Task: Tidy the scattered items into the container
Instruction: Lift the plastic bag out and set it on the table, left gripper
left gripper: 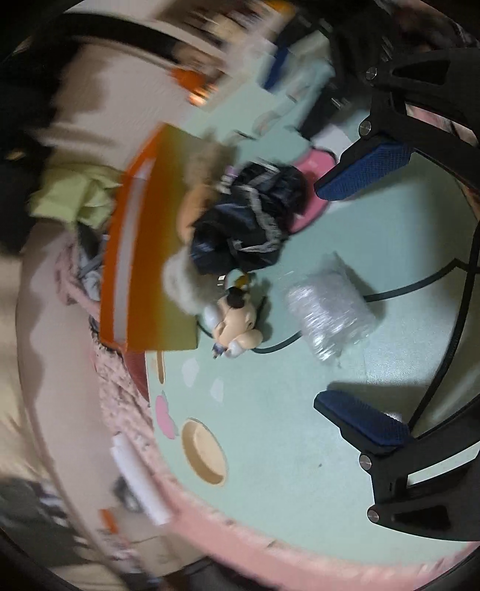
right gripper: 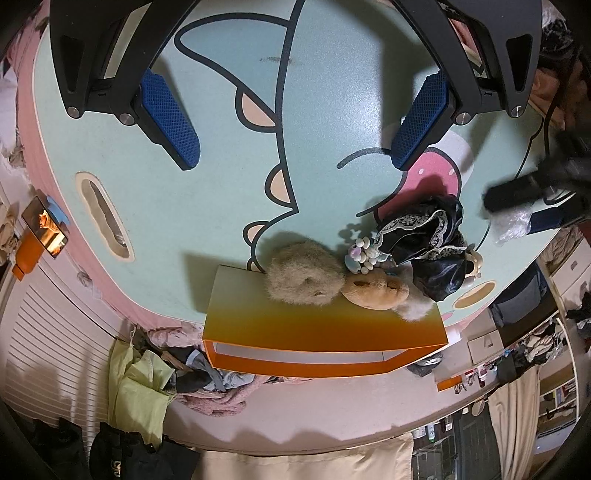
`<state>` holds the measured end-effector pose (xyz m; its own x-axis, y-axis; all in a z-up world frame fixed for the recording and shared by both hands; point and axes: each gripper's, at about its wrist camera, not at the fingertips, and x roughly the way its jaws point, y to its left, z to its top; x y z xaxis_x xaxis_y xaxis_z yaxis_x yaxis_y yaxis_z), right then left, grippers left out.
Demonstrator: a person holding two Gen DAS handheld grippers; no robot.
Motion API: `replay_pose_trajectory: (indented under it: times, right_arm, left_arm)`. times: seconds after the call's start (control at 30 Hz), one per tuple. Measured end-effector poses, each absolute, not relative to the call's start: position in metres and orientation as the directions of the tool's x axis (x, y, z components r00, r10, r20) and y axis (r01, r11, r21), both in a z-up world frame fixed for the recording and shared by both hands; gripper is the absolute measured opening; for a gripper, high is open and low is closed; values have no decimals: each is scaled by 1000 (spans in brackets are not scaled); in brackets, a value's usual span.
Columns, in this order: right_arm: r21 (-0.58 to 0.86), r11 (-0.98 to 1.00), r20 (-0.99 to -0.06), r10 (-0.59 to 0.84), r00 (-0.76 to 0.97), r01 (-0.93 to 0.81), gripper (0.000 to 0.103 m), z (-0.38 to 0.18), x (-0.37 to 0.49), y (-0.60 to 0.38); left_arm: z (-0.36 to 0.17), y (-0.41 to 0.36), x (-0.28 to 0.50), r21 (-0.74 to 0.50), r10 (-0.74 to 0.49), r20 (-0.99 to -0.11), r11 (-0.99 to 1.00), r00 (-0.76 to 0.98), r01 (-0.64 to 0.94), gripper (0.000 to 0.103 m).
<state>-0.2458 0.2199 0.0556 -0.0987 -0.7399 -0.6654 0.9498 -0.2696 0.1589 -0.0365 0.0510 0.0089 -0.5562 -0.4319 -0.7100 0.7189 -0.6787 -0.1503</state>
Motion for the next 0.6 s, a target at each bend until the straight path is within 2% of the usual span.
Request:
replay_pose_trajectory:
  times: [0.03,0.6]
  right_arm:
    - [157,-273,-667,-738,-102,949,103,56,-245,220]
    - [150,-284,-673,-731,-112,947,103,55,-247,214]
  left_arm:
    - [8,55,-42,-105,-453,-711,-688,-538,718,103]
    - [3,55,-40,-125,-446,-690,-702,-570,701,103]
